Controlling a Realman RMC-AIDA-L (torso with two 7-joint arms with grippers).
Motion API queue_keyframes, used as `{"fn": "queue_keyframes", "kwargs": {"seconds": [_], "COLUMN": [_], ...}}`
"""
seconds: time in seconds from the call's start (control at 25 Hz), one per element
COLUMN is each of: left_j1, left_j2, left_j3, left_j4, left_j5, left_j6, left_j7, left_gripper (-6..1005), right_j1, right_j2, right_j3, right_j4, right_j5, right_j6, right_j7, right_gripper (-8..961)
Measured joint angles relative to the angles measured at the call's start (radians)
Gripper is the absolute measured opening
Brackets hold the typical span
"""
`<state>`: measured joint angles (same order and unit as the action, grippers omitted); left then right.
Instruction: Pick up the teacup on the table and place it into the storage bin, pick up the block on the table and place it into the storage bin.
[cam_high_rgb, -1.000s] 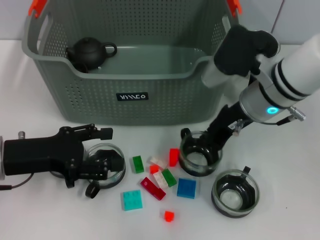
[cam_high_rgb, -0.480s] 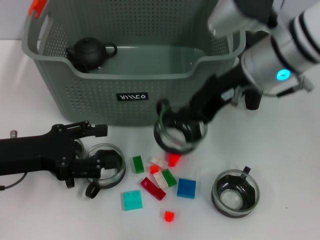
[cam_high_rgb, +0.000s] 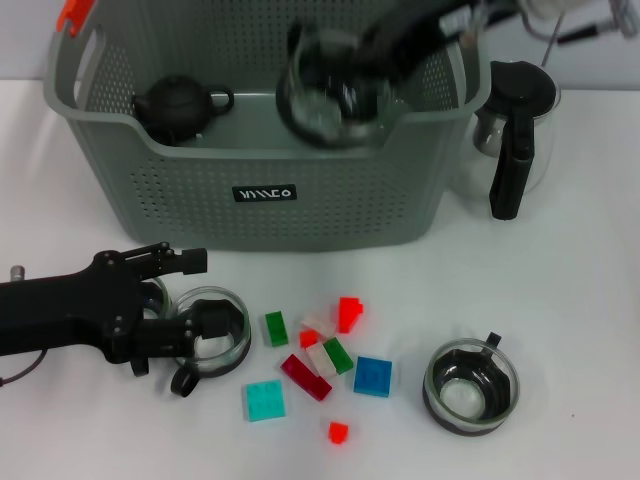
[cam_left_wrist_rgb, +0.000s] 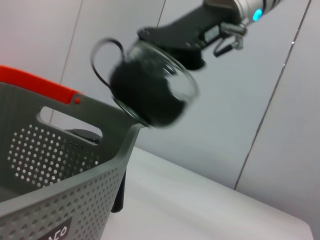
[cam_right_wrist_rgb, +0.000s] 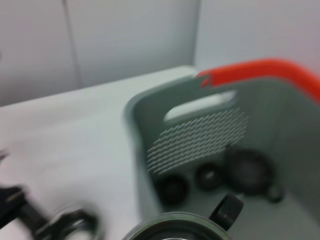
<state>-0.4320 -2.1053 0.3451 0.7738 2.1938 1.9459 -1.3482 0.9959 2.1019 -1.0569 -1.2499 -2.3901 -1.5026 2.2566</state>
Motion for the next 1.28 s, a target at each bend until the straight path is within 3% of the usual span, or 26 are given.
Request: {"fn": "queue_keyframes", "kwargs": {"seconds": [0.24, 0.64, 0.8, 1.28], "left_j1": [0.000, -0.001, -0.001, -0.012], "left_j2": [-0.003, -0.004, -0.004, -0.001], "left_j3": [0.000, -0.001, -0.001, -0.002], "left_j4": [-0.007, -0.010, -0.010, -0.021], "left_j5": [-0.002, -0.003, -0.003, -0.003], "left_j6": [0.001, -0.005, -0.012, -0.042], "left_j7": [0.015, 0.018, 0.019, 0.026], "left_gripper": [904, 905, 905, 904], "right_j1": [0.013, 0.125, 0.169, 0.189], "right_j2": [0.000, -0.037, -0.052, -0.045], "right_j3": [-0.011, -0.021, -0.008, -0.023], "right_j4": [0.080, 0.468, 0.563, 0.680], "right_j5": [-0.072, -0.110, -0.115, -0.153], "right_j6": [0.238, 0.609, 0.642, 0.677], "right_j7": [-0.004, 0.006, 0.041, 0.113], "right_gripper": [63, 63, 63, 63]}}
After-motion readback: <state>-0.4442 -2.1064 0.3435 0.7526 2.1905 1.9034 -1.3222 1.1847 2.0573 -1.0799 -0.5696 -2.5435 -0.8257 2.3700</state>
